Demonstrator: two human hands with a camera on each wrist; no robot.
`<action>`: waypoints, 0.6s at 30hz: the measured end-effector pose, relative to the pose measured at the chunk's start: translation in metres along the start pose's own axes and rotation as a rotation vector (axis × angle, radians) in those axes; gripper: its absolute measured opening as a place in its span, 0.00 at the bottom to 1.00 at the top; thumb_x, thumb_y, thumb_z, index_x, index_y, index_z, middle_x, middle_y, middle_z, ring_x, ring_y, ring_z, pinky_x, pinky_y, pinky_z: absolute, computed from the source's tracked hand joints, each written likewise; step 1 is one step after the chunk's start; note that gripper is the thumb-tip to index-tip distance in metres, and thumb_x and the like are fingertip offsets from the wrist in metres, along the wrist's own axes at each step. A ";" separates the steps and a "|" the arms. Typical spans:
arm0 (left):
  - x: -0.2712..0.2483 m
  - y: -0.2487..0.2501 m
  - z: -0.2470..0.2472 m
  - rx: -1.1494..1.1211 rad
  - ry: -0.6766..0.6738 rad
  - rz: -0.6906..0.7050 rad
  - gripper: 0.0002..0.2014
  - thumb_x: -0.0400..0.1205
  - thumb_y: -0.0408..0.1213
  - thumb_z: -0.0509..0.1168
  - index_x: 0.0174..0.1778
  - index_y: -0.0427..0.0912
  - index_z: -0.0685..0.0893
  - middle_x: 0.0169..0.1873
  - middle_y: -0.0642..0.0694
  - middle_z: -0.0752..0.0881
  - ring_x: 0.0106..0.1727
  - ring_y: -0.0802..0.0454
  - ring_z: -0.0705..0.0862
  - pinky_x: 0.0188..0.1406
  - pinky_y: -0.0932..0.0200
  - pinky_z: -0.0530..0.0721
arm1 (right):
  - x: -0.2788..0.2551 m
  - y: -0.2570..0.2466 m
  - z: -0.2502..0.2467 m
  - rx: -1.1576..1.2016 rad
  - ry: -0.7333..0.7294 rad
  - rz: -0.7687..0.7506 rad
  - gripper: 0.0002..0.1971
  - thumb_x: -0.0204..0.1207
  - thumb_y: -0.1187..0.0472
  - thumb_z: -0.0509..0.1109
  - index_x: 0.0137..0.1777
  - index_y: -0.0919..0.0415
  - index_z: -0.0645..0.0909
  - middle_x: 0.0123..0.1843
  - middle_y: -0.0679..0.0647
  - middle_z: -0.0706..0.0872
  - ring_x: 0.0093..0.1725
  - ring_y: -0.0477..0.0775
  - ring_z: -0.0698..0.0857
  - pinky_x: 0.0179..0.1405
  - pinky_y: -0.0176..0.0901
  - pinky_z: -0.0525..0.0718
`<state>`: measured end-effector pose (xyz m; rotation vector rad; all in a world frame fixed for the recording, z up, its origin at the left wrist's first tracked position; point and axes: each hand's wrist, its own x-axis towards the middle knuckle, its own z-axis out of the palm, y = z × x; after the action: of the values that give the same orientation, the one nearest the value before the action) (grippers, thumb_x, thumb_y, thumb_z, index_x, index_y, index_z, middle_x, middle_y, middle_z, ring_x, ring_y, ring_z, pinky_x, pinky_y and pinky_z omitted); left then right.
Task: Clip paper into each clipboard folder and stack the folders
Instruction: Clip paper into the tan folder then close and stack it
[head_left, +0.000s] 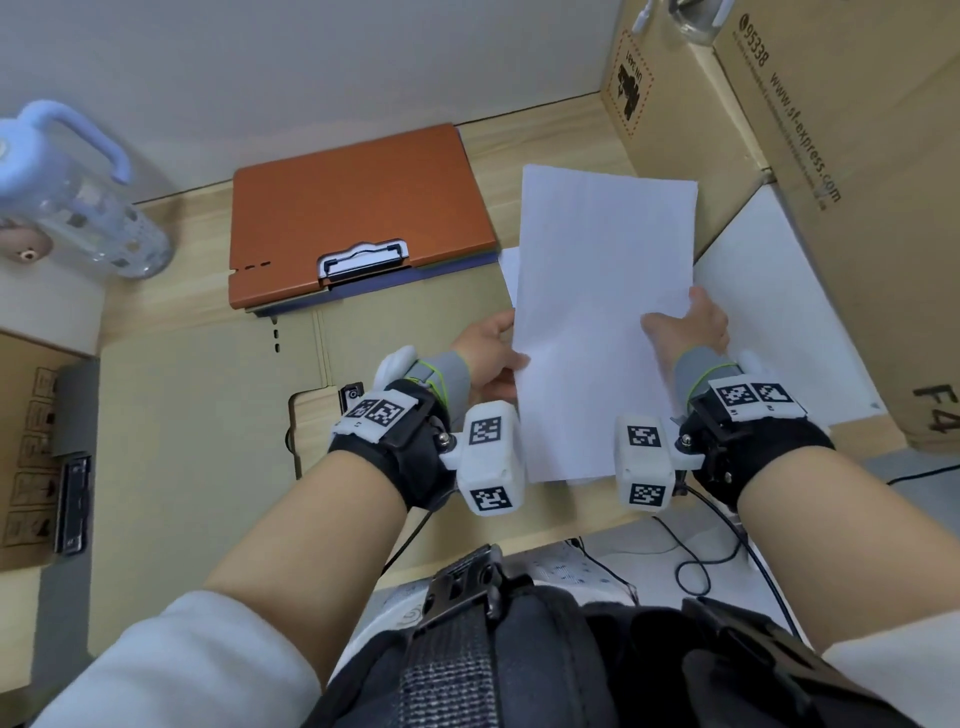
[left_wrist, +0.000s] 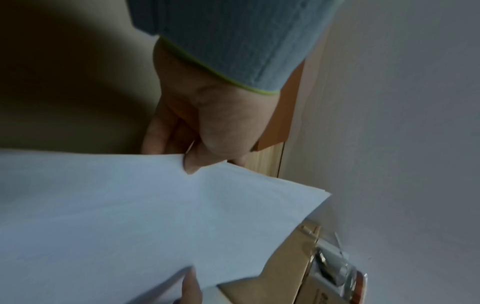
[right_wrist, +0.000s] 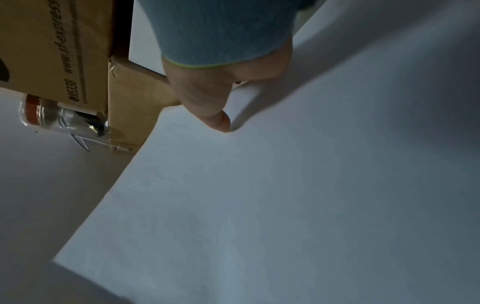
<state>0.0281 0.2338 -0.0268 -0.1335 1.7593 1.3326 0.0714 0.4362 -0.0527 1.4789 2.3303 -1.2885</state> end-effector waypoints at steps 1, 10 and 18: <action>-0.002 -0.002 -0.009 0.003 0.006 0.017 0.29 0.82 0.19 0.56 0.76 0.51 0.70 0.39 0.49 0.85 0.23 0.61 0.86 0.24 0.64 0.87 | 0.000 -0.003 0.000 0.054 0.021 -0.004 0.36 0.71 0.56 0.66 0.80 0.50 0.62 0.81 0.55 0.63 0.80 0.62 0.63 0.76 0.60 0.67; -0.036 -0.025 -0.086 -0.172 0.223 0.188 0.23 0.83 0.21 0.57 0.67 0.53 0.75 0.26 0.58 0.89 0.27 0.61 0.87 0.34 0.62 0.87 | -0.031 -0.051 0.032 0.575 -0.188 -0.142 0.12 0.76 0.60 0.69 0.59 0.54 0.78 0.52 0.48 0.86 0.59 0.58 0.86 0.64 0.58 0.83; -0.052 -0.017 -0.116 -0.333 0.405 0.474 0.22 0.82 0.15 0.51 0.63 0.43 0.76 0.40 0.60 0.90 0.41 0.63 0.87 0.40 0.65 0.84 | -0.066 -0.101 0.046 0.959 -0.392 -0.382 0.12 0.78 0.75 0.64 0.47 0.55 0.78 0.46 0.49 0.86 0.46 0.48 0.85 0.61 0.49 0.83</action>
<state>0.0008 0.1115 -0.0006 -0.1886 1.9603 2.0571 0.0114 0.3411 0.0104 0.7378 1.8235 -2.7374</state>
